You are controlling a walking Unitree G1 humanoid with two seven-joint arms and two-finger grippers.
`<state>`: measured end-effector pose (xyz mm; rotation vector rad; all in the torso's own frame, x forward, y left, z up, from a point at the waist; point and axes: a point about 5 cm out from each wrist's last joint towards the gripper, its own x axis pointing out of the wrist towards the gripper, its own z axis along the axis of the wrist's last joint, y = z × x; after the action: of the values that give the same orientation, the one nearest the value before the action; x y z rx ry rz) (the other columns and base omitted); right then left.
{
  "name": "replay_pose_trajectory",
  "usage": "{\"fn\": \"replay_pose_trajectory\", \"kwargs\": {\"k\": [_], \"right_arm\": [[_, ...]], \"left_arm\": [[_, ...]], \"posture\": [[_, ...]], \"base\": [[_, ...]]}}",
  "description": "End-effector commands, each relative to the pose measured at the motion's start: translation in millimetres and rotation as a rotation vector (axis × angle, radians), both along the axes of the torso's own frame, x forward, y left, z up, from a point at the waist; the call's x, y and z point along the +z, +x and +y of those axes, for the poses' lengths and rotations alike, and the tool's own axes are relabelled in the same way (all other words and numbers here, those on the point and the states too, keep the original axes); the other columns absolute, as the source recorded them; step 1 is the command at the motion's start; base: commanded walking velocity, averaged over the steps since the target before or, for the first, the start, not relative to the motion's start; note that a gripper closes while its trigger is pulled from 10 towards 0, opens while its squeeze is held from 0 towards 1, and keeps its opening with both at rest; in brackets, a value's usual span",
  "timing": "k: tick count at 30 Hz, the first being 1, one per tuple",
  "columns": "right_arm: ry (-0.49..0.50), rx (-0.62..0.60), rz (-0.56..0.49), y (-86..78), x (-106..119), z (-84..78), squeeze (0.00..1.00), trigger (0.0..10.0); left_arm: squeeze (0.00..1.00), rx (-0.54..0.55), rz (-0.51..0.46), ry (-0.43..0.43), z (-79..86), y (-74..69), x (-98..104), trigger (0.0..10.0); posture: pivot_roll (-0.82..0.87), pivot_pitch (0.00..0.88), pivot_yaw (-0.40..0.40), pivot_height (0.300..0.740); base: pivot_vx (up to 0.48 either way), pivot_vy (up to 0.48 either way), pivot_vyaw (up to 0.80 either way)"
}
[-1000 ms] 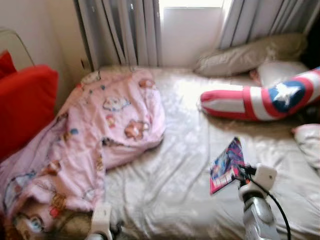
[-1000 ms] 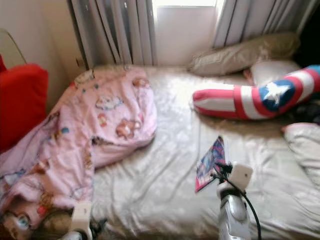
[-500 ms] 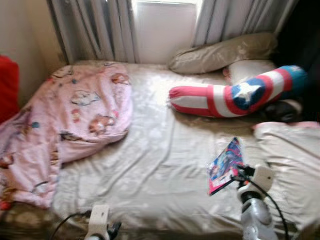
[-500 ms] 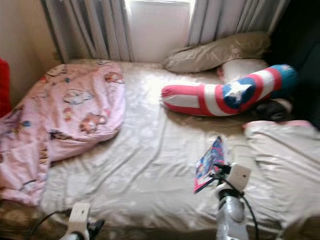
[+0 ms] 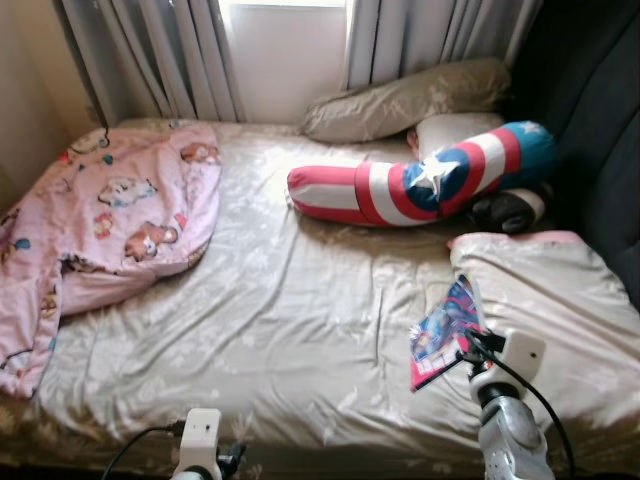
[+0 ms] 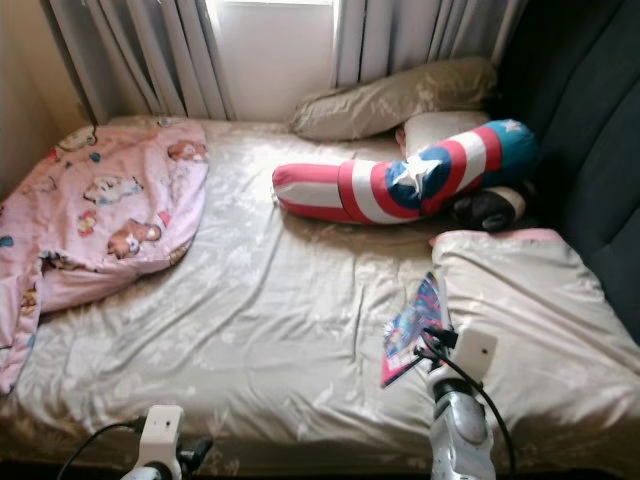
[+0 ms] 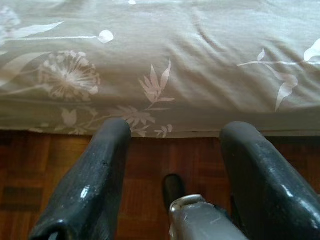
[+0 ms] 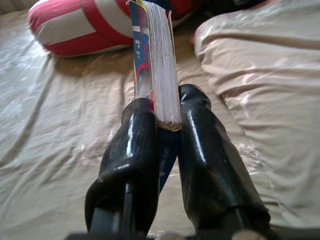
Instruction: Clean up the room
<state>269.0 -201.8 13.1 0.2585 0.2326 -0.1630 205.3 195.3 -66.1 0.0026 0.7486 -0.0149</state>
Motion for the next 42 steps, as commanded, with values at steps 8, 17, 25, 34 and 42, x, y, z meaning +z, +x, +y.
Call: {"fn": "replay_pose_trajectory", "kwargs": {"k": [8, 17, 25, 34, 42], "right_arm": [[0.007, 0.035, -0.040, 7.3, 8.8, 3.6, 0.00, 10.0], [0.002, 0.040, -0.031, 6.7, 7.8, 5.4, 0.00, 10.0], [0.000, 0.043, -0.029, 6.5, 7.5, 6.6, 0.00, 10.0], [-0.003, 0.041, -0.042, 7.0, 9.1, 6.6, 0.00, 10.0], [-0.007, 0.042, -0.043, 7.8, 9.7, 5.9, 0.00, 10.0]], "left_arm": [[0.00, 0.017, 0.008, -0.007, 3.4, -0.6, -0.2, 10.0], [0.00, 0.022, 0.006, -0.013, 3.2, -0.5, -0.1, 10.0], [0.00, 0.022, 0.006, -0.015, 3.3, -0.7, -0.2, 10.0], [0.00, 0.024, 0.001, -0.020, 2.5, 0.4, 0.4, 10.0], [0.00, 0.026, -0.005, -0.026, 1.7, 1.0, 0.7, 10.0]], "posture": [[0.02, 0.000, -0.012, 0.740], [0.02, 0.000, -0.015, 0.740], [0.02, 0.000, -0.013, 0.740], [0.02, 0.000, -0.018, 0.740], [0.02, 0.000, -0.020, 0.740]], "base": [[0.000, 0.000, 0.00], [0.000, 0.000, 0.00], [0.000, 0.000, 0.00], [0.112, 0.000, 0.00], [0.292, 0.000, 0.00]]}}
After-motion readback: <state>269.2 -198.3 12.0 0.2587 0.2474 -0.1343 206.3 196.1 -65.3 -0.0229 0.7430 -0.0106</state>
